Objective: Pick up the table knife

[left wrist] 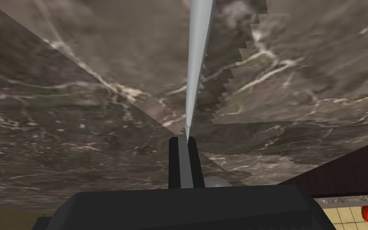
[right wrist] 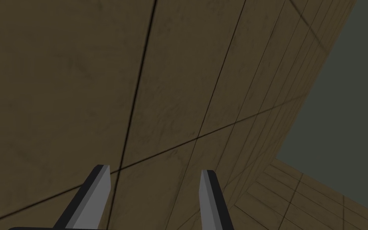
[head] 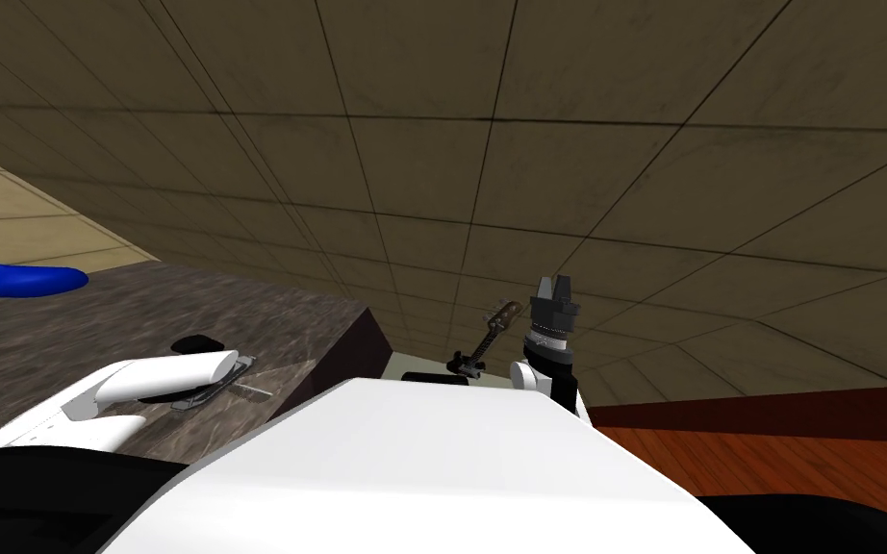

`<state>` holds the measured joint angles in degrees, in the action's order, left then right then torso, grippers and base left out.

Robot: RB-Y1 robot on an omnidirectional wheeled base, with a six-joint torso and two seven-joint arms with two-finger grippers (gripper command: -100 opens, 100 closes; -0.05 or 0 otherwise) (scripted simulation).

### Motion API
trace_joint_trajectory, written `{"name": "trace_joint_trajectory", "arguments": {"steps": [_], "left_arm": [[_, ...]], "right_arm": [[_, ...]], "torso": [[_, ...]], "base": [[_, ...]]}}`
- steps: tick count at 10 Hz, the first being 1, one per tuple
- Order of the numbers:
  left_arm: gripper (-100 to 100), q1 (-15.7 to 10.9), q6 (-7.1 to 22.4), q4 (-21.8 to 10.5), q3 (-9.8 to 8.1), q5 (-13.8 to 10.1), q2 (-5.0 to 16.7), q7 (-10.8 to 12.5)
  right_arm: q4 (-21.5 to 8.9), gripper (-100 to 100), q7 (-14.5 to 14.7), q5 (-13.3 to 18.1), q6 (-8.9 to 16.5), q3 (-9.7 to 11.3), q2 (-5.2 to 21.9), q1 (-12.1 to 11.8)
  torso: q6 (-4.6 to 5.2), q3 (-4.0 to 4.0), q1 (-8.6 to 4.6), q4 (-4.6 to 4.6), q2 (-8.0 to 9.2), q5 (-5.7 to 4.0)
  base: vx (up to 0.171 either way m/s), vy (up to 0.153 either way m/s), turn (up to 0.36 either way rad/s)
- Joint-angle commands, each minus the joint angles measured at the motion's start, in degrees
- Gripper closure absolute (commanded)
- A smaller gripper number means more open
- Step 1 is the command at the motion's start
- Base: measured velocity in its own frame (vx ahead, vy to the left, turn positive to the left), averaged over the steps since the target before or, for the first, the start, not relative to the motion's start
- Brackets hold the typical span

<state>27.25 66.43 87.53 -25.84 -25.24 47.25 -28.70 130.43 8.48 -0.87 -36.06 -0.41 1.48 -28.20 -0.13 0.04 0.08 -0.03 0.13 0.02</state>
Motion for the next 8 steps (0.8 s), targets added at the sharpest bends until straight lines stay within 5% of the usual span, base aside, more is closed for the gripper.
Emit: {"name": "trace_joint_trajectory", "arguments": {"steps": [1,3,4,5,7,8], "left_arm": [[100,0.0,0.0,0.0,0.0,0.0,0.0,0.0],[100,0.1,0.0,-0.1,-0.04,0.0,0.0,0.1],[0,0.1,0.0,0.0,-0.03,0.0,0.0,0.1],[100,0.8,1.3,1.7,-0.78,-1.0,0.6,-0.6],[100,0.9,1.1,1.7,-0.94,-1.2,0.8,-0.8],[0,1.0,1.3,1.8,-0.97,-1.2,0.8,-0.9]], "right_arm": [[0.0,0,0.0,0.0,0.0,0.0,0.0,0.0],[0.0,0,0.0,0.0,0.0,0.0,0.0,0.0],[0.0,0,0.0,0.0,0.0,0.0,0.0,0.0],[0.0,0,0.0,0.0,0.0,0.0,0.0,0.0],[0.0,0,0.0,0.0,0.0,0.0,0.0,0.0],[0.0,0,0.0,0.0,0.0,0.0,0.0,0.0]], "torso": [[0.0,0.0,0.0,0.0,0.0,0.0],[0.14,-0.07,-0.03,-0.03,-0.12,-0.01],[0.14,-0.09,-0.04,-0.03,-0.14,-0.02],[0.13,-0.09,-0.04,-0.04,-0.15,-0.02],[0.07,-0.14,-0.32,-0.05,-0.24,-0.08],[0.12,-0.13,-0.22,-0.04,-0.21,-0.06]], "base": [[-0.001,0.001,0.034],[0.0,0.0,0.0],[0.0,0.0,0.0],[0.022,-0.039,0.112],[0.032,-0.051,0.085],[0.002,-0.007,-0.003]]}}
